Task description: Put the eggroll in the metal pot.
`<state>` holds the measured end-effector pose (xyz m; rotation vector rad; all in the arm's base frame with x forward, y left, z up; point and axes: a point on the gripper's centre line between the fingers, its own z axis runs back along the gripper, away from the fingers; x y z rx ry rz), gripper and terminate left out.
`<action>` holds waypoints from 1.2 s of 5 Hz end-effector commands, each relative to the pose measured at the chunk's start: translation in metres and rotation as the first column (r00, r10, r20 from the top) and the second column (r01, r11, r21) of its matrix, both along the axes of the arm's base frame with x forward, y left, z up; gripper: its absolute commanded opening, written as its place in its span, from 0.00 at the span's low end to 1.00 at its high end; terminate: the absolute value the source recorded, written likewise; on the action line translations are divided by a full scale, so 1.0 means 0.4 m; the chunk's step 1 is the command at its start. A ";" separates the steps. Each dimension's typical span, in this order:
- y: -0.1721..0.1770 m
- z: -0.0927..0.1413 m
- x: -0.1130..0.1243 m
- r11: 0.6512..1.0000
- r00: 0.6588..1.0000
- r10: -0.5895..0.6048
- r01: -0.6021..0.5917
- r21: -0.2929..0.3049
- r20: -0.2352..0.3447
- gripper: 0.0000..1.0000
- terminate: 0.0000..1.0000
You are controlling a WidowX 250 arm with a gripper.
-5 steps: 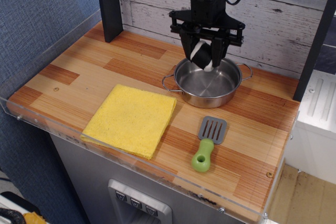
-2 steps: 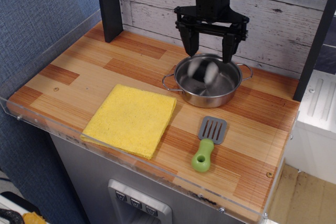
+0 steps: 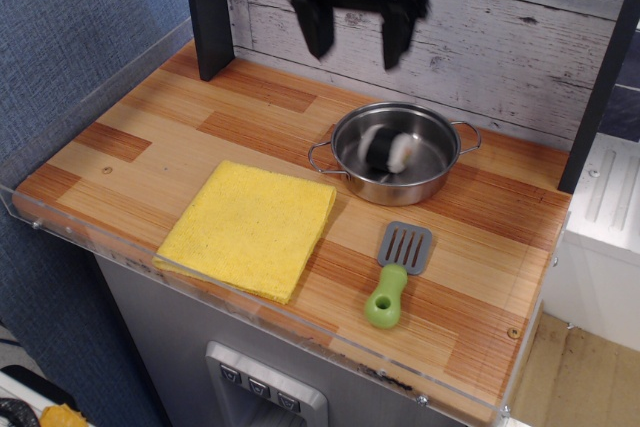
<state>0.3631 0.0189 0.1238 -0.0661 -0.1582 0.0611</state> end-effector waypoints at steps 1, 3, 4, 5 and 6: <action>0.071 0.159 -0.045 0.999 0.999 -0.004 0.002 0.035 0.054 1.00 0.00; 0.054 0.141 -0.062 0.979 0.981 -0.193 0.194 0.061 -0.028 1.00 0.00; 0.054 0.141 -0.062 0.979 0.981 -0.193 0.194 0.061 -0.028 1.00 0.00; 0.054 0.141 -0.062 0.979 0.981 -0.193 0.194 0.061 -0.028 1.00 0.00; 0.054 0.141 -0.062 0.979 0.981 -0.193 0.194 0.061 -0.028 1.00 1.00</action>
